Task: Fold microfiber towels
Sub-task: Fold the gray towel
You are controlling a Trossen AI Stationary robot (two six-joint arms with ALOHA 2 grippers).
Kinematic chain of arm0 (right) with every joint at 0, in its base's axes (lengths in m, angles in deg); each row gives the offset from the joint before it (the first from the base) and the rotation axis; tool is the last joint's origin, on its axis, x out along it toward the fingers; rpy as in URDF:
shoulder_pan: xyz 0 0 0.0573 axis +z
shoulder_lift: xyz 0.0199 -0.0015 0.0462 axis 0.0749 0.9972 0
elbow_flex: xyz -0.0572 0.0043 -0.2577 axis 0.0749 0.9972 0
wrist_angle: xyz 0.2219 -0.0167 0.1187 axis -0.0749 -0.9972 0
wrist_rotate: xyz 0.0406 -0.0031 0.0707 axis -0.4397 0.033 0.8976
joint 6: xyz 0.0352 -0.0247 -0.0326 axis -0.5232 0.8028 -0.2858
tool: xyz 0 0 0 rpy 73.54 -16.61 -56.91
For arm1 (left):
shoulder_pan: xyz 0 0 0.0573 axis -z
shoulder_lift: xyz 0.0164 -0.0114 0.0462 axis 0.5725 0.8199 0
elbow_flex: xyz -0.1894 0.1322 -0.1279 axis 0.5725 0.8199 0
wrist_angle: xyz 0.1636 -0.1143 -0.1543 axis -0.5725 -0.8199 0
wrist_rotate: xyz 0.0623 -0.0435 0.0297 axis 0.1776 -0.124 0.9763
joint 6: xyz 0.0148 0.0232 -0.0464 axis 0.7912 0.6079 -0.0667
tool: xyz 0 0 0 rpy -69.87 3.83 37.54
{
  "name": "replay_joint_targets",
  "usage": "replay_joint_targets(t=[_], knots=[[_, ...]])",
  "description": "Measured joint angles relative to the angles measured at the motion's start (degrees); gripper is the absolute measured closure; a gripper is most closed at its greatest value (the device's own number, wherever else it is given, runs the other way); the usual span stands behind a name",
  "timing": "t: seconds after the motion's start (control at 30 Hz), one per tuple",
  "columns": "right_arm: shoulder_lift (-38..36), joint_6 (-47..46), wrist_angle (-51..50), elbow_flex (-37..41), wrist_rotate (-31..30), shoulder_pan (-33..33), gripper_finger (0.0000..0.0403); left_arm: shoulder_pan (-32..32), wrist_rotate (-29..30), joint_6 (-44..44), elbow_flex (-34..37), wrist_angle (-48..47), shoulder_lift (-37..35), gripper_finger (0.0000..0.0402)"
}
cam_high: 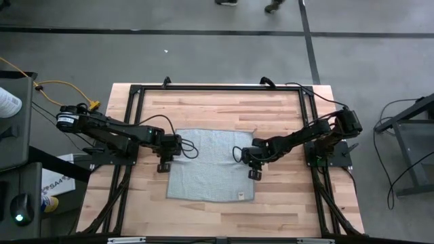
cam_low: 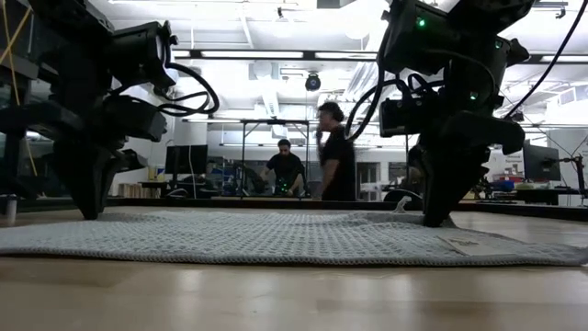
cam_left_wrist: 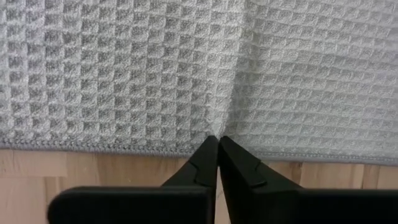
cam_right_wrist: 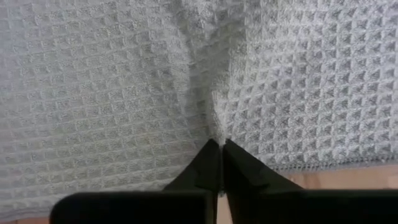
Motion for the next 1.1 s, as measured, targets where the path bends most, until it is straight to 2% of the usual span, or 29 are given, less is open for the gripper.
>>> replay_joint_targets(t=[0.37,0.53,0.83,1.1], knots=[[-2.1,-2.4,-1.0,0.3,-1.3,0.0,0.0398,0.0,0.2,0.0,-0.2,-1.1,0.0,0.04],[-4.6,-3.7,-3.2,0.5,-2.1,0.0,0.0399,0.0,2.4,0.3,-3.3,-4.1,0.0,0.04],[-8.4,-5.7,-6.9,0.4,-7.6,1.5,0.0399,0.0,6.3,2.5,-9.8,-11.3,0.0,0.0401],[-13.7,-7.1,-9.1,0.3,-11.1,2.8,0.0399,0.0,8.2,3.1,-12.1,-14.8,0.0,0.0401]])
